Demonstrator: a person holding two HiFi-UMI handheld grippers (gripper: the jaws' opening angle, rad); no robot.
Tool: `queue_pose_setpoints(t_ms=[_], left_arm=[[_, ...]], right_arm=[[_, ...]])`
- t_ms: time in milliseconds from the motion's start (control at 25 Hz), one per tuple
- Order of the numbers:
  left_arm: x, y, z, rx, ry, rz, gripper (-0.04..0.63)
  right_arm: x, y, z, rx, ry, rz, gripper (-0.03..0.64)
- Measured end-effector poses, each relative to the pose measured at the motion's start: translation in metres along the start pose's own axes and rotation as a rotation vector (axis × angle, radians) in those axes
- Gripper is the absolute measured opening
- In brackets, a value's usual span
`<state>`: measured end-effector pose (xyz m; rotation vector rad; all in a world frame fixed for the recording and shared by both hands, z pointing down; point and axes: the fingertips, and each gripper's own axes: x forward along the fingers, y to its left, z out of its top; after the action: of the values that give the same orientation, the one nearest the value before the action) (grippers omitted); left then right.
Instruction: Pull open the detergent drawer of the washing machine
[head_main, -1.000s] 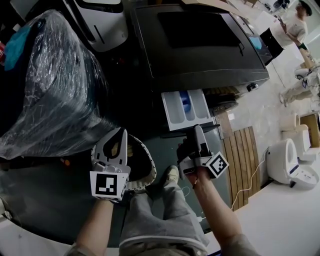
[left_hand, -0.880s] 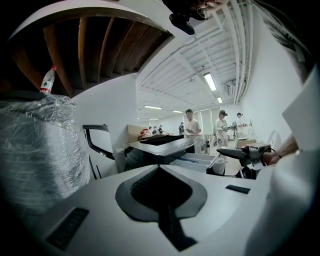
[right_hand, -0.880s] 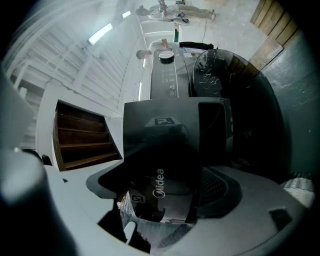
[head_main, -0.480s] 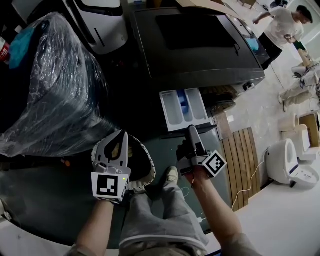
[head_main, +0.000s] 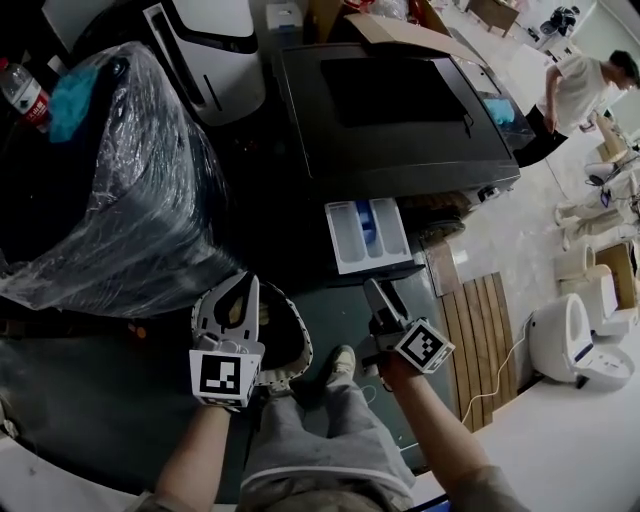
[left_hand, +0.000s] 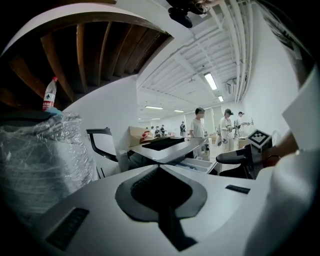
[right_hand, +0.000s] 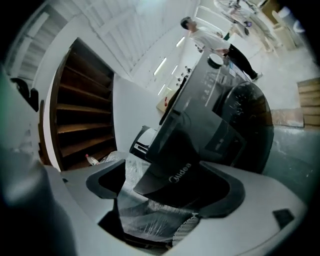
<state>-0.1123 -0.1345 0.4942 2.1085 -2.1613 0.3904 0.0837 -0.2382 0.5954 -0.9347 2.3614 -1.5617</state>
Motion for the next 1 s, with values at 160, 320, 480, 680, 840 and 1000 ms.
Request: queue_pose_setpoints(t_ms=[160,320,480,680,840,1000], left_arm=[[-0.007,0.006,0.017,0.01,-0.009,0.01,0.011],[-0.014,0.012,0.039,0.021,-0.024,0.013,0.011],[-0.02,0.018,0.066,0.026,-0.051,0.016,0.011],[-0.029,0.025,0.1,0.054,-0.078,0.02,0.011],[-0.039,0.03,0.131,0.102,-0.101,0.025,0.011],[-0.049,0.032,0.158,0.137,-0.135,0.037,0.011]], right_arm=[[-0.007,0.031,0.019,-0.122,0.008,0.025,0.434],[-0.012,0.07,0.035,-0.275,0.02,0.075,0.43],[-0.018,0.118,0.051,-0.491,0.01,0.113,0.254],[-0.025,0.179,0.066,-0.727,-0.004,0.196,0.198],[-0.036,0.225,0.075,-0.894,-0.017,0.252,0.165],[-0.048,0.267,0.085,-0.945,-0.051,0.305,0.136]])
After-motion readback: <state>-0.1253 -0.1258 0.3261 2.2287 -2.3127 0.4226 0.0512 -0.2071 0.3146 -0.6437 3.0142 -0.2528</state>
